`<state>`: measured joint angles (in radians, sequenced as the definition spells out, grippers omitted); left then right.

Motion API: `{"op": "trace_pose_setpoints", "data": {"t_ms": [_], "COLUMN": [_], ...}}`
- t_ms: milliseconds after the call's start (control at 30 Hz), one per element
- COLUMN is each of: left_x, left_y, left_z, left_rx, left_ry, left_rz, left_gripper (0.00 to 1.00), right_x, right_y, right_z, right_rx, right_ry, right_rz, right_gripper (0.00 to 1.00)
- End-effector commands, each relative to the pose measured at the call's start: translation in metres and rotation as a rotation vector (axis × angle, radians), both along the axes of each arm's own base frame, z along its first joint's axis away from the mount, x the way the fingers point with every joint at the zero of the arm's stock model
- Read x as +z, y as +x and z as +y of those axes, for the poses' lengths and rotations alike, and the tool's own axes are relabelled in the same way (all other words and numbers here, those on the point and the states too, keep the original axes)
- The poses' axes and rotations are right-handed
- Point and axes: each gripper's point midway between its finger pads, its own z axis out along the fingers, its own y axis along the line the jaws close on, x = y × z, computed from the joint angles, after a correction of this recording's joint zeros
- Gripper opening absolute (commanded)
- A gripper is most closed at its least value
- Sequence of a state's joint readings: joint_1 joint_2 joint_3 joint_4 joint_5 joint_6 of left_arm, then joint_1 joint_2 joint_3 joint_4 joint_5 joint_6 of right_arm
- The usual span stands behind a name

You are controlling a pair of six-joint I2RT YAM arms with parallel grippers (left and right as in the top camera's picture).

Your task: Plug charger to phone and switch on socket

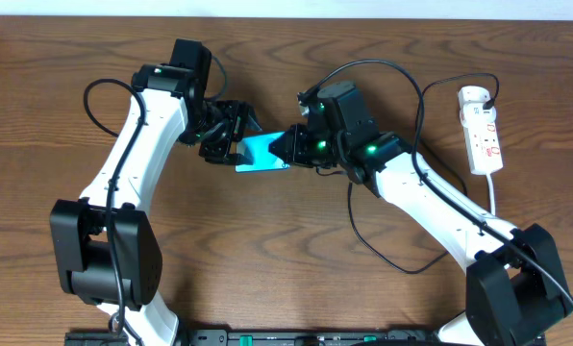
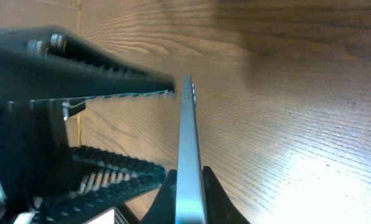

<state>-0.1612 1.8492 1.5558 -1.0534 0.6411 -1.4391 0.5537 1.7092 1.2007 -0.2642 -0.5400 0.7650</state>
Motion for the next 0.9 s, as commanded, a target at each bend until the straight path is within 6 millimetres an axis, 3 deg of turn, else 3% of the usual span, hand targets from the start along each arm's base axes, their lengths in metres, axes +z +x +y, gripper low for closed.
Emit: {"op": "trace_pose_setpoints", "data": {"t_ms": [0,500,767,867], "left_x": [0.010,0.009,0.010,0.011], "left_y": [-0.003,-0.001,0.006,0.009], "left_z": [-0.001,0.001,0.013,0.020], "left_rx": [-0.016,-0.062,-0.108,-0.117], "left_ry": [-0.005,0.005,0.008,0.002], "left_rz": [-0.028,-0.067,-0.130,-0.150], "left_gripper": [0.07,0.07,0.37,0.44], "right_x": [0.008,0.008,0.002,-0.001], "right_y": [0.004,0.005,0.016,0.021], "right_z": [0.002,0.001,-0.020,-0.032], "right_rx": [0.007,0.004,-0.040,-0.060], "right_ry": [0.004,0.002,-0.019,-0.032], "right_rz": [-0.040,-0.041,-0.020,-0.011], "right_gripper": [0.02,0.01,0.01,0.01]}}
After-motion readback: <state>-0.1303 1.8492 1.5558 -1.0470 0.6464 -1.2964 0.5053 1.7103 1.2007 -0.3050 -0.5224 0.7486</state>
